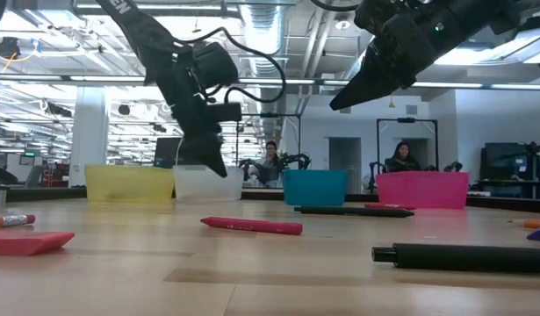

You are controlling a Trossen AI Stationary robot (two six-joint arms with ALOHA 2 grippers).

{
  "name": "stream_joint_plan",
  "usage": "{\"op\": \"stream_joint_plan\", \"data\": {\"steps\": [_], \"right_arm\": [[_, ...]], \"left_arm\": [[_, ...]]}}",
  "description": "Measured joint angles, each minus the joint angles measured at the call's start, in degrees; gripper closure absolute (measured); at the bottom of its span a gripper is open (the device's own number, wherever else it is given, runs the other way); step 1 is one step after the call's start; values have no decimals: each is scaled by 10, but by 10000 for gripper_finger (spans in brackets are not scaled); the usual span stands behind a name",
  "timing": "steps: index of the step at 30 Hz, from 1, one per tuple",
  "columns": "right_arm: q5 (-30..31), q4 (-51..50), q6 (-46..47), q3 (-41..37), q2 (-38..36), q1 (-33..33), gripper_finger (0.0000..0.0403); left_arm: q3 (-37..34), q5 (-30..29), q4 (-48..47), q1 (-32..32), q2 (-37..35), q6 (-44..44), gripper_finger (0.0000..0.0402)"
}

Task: Sort crayons/erasers/pens/pencils in bins
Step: Adjust the transparent bin on the table, then put the black pen into the yellow bin

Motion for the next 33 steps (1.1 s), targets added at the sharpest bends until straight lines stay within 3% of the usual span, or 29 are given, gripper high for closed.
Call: {"op": "stream_joint_plan", "data": {"steps": [13, 24, 33], "right_arm": [[0, 0, 0, 0, 0, 0, 398], [0, 0, 0, 0, 0, 0, 399], [-2, -2, 0, 0, 0, 0, 399]], "left_arm": [[0, 31, 18, 3, 0, -9, 401], [0, 32, -30, -12, -4, -9, 401], [0, 34, -49, -13, -59, -19, 401]]}}
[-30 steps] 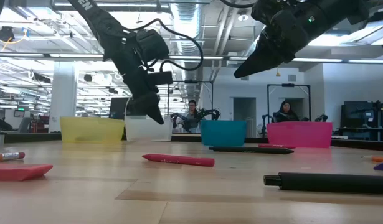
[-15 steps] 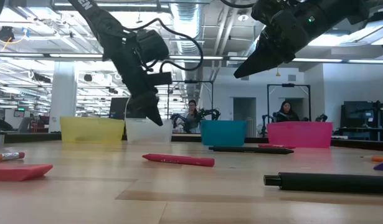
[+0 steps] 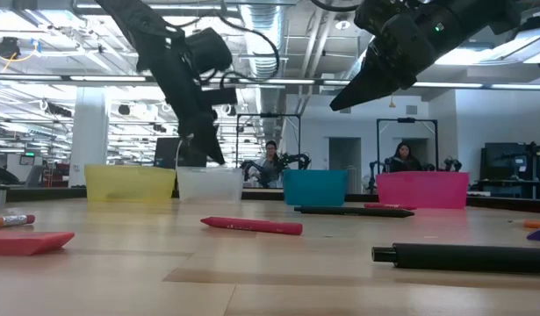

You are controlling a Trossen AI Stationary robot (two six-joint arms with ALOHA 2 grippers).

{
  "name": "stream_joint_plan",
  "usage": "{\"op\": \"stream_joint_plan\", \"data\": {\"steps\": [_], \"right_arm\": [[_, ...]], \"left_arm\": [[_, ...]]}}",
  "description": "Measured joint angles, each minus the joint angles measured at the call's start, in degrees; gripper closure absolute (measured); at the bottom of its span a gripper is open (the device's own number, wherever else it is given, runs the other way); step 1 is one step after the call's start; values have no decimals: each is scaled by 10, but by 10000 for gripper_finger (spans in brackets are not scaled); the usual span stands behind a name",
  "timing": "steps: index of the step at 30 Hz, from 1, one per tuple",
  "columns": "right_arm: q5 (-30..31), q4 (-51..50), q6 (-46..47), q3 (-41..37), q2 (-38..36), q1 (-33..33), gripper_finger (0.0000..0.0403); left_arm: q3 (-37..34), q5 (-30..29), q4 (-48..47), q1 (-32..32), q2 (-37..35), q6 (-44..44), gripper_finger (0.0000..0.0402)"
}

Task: Sort crayons/erasers/pens/pencils in bins
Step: Put the black pen into the yellow bin

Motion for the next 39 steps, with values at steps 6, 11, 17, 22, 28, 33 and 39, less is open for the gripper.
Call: {"op": "stream_joint_plan", "data": {"steps": [6, 11, 17, 22, 28, 33, 39], "right_arm": [[0, 0, 0, 0, 0, 0, 399], [0, 0, 0, 0, 0, 0, 400], [0, 1, 0, 0, 0, 0, 400], [-1, 3, 0, 0, 0, 0, 400], [-1, 6, 0, 0, 0, 0, 400], [-1, 7, 0, 0, 0, 0, 401], [0, 1, 16, 3, 0, -3, 395]], "left_arm": [[-32, 23, 45, -12, -56, -30, 401], [-106, 40, 165, -33, -91, -53, 401], [-181, 64, 300, -45, -115, -96, 401], [-226, 106, 372, -45, -134, -108, 401], [-263, 160, 440, -45, -141, -109, 401], [-311, 168, 542, -45, -141, -112, 401], [-345, 164, 632, -45, -141, -116, 401]]}}
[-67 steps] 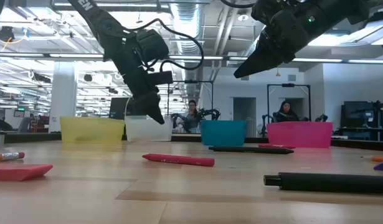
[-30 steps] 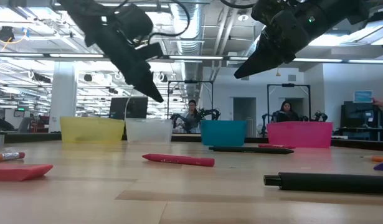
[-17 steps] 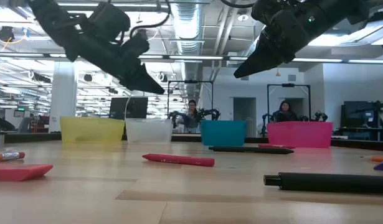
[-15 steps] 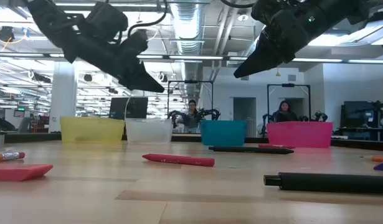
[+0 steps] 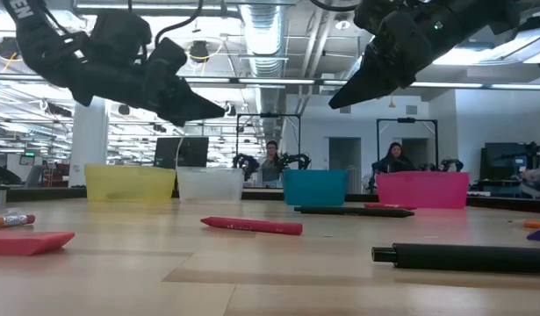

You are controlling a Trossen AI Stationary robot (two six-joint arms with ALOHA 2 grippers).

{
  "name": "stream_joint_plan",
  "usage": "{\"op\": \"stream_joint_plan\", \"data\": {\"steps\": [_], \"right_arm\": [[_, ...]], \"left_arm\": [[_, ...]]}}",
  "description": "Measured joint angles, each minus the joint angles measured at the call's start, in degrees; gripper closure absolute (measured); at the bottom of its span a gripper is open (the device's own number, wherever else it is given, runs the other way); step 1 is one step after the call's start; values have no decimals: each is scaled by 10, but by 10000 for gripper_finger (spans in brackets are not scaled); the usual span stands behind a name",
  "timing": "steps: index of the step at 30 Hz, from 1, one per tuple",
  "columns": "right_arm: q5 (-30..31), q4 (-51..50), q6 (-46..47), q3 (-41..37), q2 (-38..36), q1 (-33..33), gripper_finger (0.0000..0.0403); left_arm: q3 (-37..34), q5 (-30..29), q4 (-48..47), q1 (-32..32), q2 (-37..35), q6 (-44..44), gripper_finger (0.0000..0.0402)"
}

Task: Sort crayons/erasers/pens/pencils in bins
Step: Put the black pen into the yellow bin

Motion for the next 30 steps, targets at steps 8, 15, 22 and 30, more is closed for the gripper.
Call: {"op": "stream_joint_plan", "data": {"steps": [8, 15, 22, 30], "right_arm": [[5, -106, 74, 62, 0, 2, 383], [5, -278, 178, 111, 0, 2, 341], [4, -342, 230, 126, 0, 2, 286], [-13, -364, 260, 127, 50, 1, 209]], "left_arm": [[-9, -5, 17, 2, 0, 7, 401], [-9, -6, 1, 2, 0, 25, 401], [-9, -6, -6, 2, 0, 29, 401], [-9, -37, -29, 2, 0, 35, 401]]}}
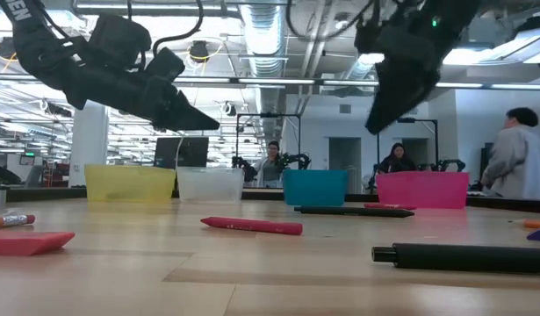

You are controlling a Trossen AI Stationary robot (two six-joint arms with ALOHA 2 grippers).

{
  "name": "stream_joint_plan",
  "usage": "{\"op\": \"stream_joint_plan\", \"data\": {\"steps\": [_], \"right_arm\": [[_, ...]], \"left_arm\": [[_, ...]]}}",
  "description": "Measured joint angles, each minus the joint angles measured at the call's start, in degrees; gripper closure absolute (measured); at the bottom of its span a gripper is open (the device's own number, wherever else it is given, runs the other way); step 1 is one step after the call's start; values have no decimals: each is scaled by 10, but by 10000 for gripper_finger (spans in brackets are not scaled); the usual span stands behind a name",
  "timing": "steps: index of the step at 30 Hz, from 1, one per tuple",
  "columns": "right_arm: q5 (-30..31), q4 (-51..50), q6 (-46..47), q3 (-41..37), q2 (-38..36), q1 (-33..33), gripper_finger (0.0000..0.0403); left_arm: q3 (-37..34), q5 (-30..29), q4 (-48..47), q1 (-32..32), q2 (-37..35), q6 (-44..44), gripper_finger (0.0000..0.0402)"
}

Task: Sort crayons/erasers/pens/pencils in bins
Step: Put the black pen into the yellow bin

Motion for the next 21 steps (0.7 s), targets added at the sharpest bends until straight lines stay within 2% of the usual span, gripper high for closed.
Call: {"op": "stream_joint_plan", "data": {"steps": [4, 7, 15, 21], "right_arm": [[-34, -2, 2, 0, 44, -10, 178], [-62, -3, -3, -1, 78, -24, 169], [-113, 11, -37, -1, 150, -56, 183], [-128, 14, -53, 2, 181, -65, 199]], "left_arm": [[0, 0, 0, 0, 0, -1, 401], [0, 0, 0, 0, 0, 0, 401], [0, 1, -5, 0, 0, -1, 401], [0, 1, -9, 0, 0, -2, 401]]}}
